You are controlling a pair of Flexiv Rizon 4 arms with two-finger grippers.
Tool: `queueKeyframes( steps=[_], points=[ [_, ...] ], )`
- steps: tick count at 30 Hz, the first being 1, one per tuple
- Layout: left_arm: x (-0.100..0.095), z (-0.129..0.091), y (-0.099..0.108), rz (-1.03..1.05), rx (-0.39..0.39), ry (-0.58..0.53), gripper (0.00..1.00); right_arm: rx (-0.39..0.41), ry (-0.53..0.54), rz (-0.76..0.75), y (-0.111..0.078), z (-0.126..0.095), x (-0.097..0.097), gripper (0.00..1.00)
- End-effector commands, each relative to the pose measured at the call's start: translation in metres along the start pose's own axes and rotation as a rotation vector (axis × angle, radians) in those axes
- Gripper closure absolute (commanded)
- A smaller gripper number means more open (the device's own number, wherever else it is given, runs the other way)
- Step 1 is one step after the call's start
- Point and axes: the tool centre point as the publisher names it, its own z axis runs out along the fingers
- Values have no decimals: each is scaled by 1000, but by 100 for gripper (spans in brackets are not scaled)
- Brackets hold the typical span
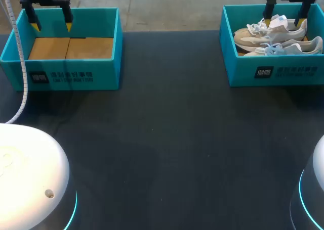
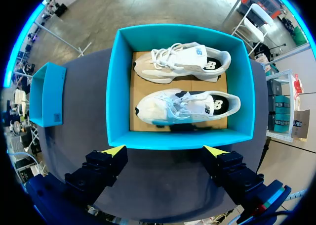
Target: Take the shoe out of the shoebox, open the shoe tongue, remove and reinsert the insole, then place the shoe into the shoebox
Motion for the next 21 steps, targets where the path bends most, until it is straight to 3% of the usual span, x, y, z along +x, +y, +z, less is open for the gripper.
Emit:
queueKeyframes(
  steps=[1,18,21],
  points=[
    [0,0,0,0,0,0,0,0,0,0,0,0,0,0],
    [0,0,0,0,0,0,0,0,0,0,0,0,0,0],
    [0,0,0,0,0,0,0,-14,-39,42,8,3,-16,0]
  ],
)
